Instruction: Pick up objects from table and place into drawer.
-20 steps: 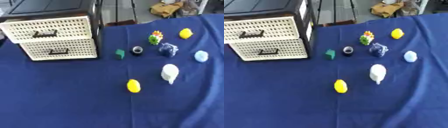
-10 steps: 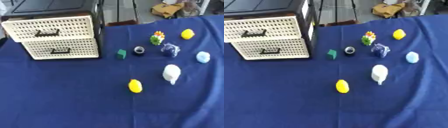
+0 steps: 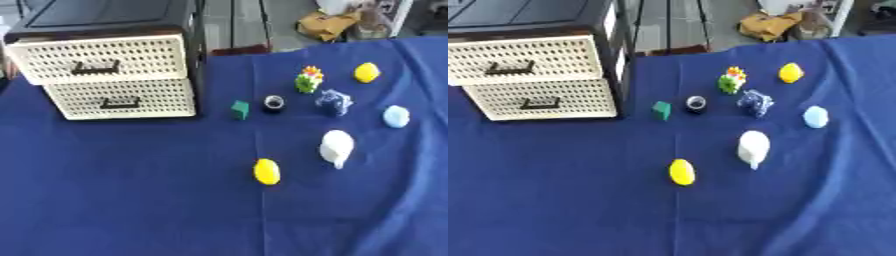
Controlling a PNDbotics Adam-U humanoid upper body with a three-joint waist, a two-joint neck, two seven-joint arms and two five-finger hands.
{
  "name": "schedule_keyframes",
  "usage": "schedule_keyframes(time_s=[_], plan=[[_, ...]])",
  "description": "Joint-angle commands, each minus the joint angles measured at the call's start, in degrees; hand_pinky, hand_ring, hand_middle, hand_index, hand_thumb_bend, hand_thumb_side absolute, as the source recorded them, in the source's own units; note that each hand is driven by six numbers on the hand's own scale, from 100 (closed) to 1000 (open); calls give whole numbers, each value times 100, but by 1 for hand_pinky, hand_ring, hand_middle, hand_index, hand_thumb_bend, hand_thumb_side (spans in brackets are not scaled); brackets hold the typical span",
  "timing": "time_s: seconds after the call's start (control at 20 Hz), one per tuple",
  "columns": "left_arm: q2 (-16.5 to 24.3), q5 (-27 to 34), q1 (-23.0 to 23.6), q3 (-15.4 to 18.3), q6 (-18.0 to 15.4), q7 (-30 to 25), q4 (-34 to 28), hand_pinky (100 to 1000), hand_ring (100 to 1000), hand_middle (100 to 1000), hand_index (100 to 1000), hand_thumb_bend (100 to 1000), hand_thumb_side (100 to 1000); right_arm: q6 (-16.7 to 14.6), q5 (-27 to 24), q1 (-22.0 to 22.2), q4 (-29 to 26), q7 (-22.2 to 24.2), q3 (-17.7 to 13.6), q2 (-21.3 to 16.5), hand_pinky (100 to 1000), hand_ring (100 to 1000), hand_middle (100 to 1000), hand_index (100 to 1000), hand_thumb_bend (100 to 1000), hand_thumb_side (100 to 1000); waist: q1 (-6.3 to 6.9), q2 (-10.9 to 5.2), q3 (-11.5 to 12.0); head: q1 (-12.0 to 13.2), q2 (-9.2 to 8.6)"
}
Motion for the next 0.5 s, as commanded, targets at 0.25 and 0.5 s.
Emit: schedule_keyframes(time_s=[0.25,0.5], plan=[[1049,199,-38,-250,229,-1358,-74,100,151,231,929,100,625,-491,-128,6,-57,-331,5,-61,660,735,644,810,100,935,-17,-189,-29,88,149],[1206,260,-300,-437,232,-1608,-74,100,100,143,886,100,491,-485,-189,31,-57,-257,20,-35,659,733,639,804,100,932,-14,-221,-74,147,166]])
